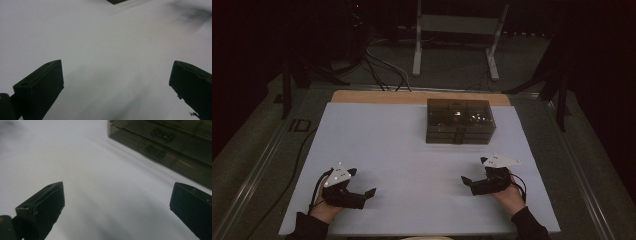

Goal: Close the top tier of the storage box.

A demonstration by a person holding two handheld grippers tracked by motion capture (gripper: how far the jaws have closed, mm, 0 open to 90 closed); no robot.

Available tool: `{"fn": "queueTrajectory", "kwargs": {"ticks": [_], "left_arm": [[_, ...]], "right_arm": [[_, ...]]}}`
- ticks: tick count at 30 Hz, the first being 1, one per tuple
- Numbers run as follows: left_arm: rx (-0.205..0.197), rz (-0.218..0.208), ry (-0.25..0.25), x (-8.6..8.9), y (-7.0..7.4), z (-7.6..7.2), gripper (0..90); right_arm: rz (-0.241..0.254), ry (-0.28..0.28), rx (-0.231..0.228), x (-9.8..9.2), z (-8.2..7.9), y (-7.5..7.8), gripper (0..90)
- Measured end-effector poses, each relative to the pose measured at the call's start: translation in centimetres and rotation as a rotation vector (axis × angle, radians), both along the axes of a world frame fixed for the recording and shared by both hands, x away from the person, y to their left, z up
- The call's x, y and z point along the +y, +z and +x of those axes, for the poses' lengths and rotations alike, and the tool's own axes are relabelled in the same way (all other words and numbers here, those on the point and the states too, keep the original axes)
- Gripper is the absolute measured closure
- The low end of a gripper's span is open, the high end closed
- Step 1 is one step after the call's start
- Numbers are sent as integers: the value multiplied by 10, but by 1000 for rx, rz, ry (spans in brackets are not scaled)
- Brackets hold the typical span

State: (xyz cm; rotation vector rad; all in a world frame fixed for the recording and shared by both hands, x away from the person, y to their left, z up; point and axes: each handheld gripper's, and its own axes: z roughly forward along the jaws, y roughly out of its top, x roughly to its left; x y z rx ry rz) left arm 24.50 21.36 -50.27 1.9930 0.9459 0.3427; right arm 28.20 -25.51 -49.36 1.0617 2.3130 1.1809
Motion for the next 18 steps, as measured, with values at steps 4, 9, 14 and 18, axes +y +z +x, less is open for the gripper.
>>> {"fn": "queueTrajectory", "kwargs": {"ticks": [4,9,14,18], "left_arm": [[2,-2,-4,0,0,0,10],[-5,-2,-9,-1,0,0,11],[-3,-5,-10,-1,0,0,11],[-1,1,-14,-1,-1,0,11]], "right_arm": [[-6,-22,17,-10,-4,-3,0],[-3,-24,50,-18,-9,-7,0],[-15,-13,72,-23,-14,-15,0],[4,-31,66,-24,-11,-21,0]]}}
